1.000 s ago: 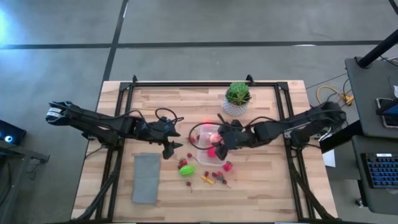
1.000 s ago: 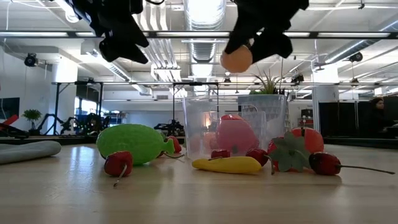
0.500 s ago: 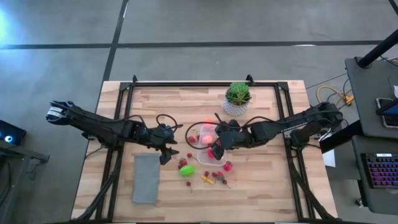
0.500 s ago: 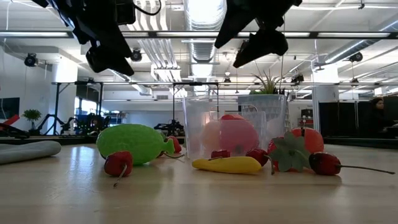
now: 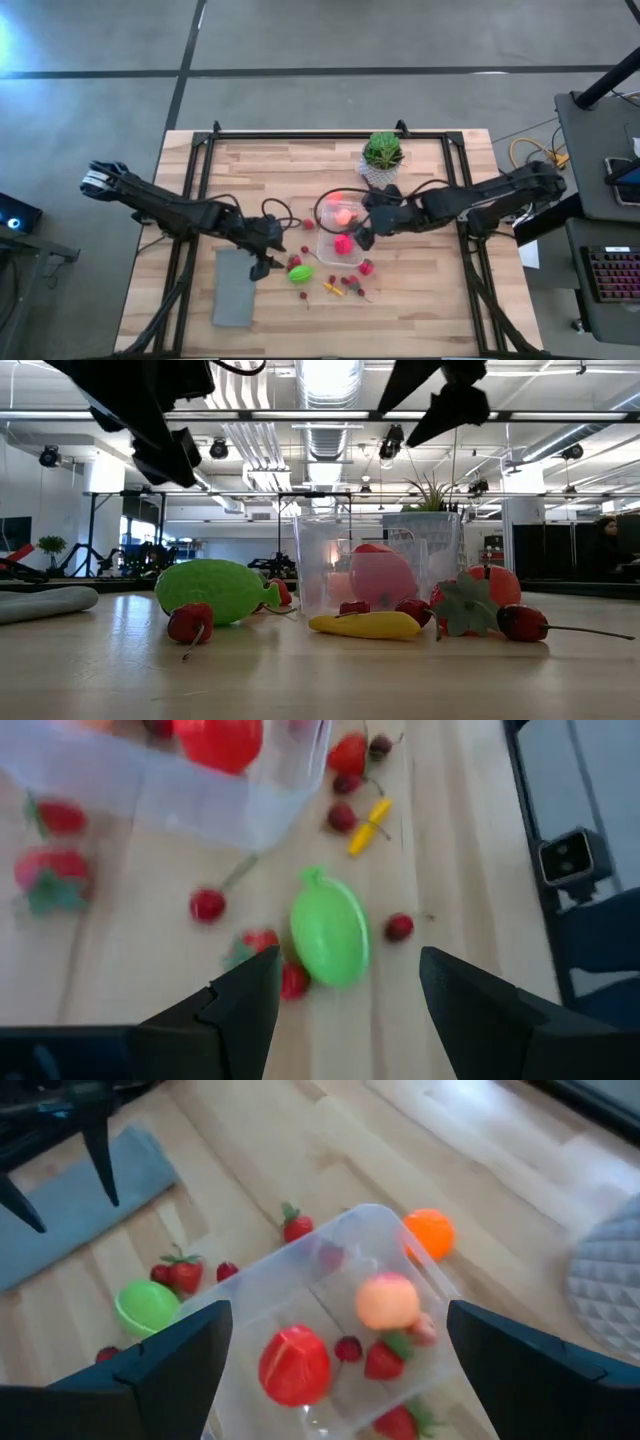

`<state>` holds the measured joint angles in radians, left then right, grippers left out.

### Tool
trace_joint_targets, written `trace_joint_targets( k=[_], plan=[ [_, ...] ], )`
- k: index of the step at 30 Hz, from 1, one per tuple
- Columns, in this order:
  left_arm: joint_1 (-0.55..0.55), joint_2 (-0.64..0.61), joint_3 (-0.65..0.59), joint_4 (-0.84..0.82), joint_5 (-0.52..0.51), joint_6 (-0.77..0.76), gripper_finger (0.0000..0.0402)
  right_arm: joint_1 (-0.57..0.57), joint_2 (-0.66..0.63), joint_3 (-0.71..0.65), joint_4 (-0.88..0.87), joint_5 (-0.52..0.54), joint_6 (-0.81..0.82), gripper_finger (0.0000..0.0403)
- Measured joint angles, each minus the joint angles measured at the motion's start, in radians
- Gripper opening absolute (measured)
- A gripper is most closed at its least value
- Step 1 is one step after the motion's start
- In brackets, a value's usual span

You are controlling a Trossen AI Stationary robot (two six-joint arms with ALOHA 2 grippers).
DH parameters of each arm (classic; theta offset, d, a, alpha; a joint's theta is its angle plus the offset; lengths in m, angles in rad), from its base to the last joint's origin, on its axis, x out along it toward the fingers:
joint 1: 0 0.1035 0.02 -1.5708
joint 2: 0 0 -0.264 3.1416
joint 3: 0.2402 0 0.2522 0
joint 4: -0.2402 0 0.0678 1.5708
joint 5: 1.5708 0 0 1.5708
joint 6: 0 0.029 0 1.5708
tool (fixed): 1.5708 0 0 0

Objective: Pick and placing Produce into tupperware
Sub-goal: Put the green melon into the transparent bin

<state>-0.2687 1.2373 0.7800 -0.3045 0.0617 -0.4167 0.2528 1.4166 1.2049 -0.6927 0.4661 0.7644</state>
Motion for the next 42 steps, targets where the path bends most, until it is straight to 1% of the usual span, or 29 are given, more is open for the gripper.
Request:
trace_joint_targets(
  k=[3,8,16,21,25,28,34,38,42],
  plan=[
    [0.0,0.025,0.003,0.035,-0.02,0.059,0.0223,0.023,-0.049,-0.001,-0.063,0.015,0.032,0.0361],
    [-0.013,0.07,0.01,0.065,-0.07,0.056,0.0223,0.1,-0.139,-0.002,-0.16,0.044,0.097,0.0361],
    [-0.112,0.196,0.073,0.104,-0.159,-0.028,0.0223,0.293,-0.228,-0.031,-0.299,0.113,0.255,0.0361],
    [-0.165,0.311,0.127,0.105,-0.209,-0.066,0.0223,0.37,-0.242,-0.074,-0.358,0.159,0.358,0.0361],
    [-0.178,0.385,0.163,0.093,-0.255,-0.077,0.0223,0.389,-0.25,-0.122,-0.359,0.166,0.406,0.0361],
    [-0.177,0.41,0.202,0.033,-0.282,-0.098,0.0223,0.389,-0.251,-0.151,-0.359,0.166,0.432,0.0361],
    [-0.178,0.419,0.226,-0.031,-0.277,-0.115,0.0223,0.389,-0.252,-0.187,-0.355,0.167,0.448,0.0361],
    [-0.179,0.419,0.226,-0.036,-0.257,-0.178,0.0223,0.389,-0.252,-0.199,-0.351,0.175,0.448,0.0361],
    [-0.179,0.419,0.226,-0.037,-0.257,-0.18,0.0223,0.389,-0.252,-0.2,-0.35,0.203,0.449,0.0361]
  ],
)
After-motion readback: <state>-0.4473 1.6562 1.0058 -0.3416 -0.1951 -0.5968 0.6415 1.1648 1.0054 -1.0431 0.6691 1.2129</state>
